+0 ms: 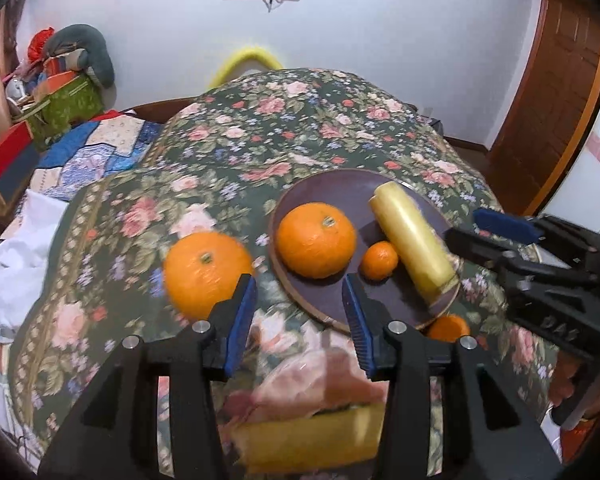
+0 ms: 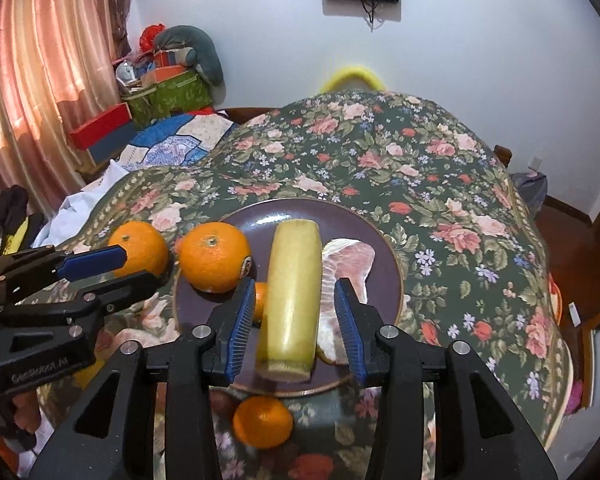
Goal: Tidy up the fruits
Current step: 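Place the mandarin and yellow cylinder on the plate and open both grippers, then move both grippers back toward the remaining fruit beside the plate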
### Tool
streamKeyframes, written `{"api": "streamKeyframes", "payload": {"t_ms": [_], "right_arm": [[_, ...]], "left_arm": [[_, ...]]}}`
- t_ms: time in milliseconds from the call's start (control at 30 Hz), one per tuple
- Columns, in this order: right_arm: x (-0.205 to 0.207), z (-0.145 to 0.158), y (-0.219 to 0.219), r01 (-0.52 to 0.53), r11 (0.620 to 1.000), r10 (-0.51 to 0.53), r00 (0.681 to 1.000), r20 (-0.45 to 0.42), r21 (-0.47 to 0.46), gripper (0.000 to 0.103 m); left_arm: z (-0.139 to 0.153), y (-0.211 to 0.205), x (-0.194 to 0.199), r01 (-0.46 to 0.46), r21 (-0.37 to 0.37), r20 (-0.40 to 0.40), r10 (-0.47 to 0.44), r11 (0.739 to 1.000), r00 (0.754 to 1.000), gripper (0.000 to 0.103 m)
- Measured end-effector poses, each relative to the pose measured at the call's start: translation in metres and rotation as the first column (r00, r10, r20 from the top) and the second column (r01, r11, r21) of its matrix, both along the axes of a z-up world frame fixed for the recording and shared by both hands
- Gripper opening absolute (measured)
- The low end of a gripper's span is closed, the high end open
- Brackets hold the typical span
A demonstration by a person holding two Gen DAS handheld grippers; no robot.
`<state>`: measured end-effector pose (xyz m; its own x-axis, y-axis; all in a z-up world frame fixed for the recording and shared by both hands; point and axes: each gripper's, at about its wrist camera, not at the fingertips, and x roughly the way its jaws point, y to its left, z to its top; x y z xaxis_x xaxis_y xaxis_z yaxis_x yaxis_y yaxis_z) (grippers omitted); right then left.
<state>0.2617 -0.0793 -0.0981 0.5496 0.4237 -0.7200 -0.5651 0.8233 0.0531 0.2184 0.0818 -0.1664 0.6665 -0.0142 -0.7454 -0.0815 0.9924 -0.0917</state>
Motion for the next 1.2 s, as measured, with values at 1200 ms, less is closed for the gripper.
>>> {"api": "streamKeyframes", "payload": {"t_ms": [1200], "right_arm": [[-0.08, -0.037, 0.012, -0.01, 0.997, 0.006, 0.999, -0.053, -0.082, 0.072]], "left_arm": [[-0.046, 0.029, -0.082, -0.08, 0.088, -0.152, 0.093, 0.993, 0.984, 0.057]]}}
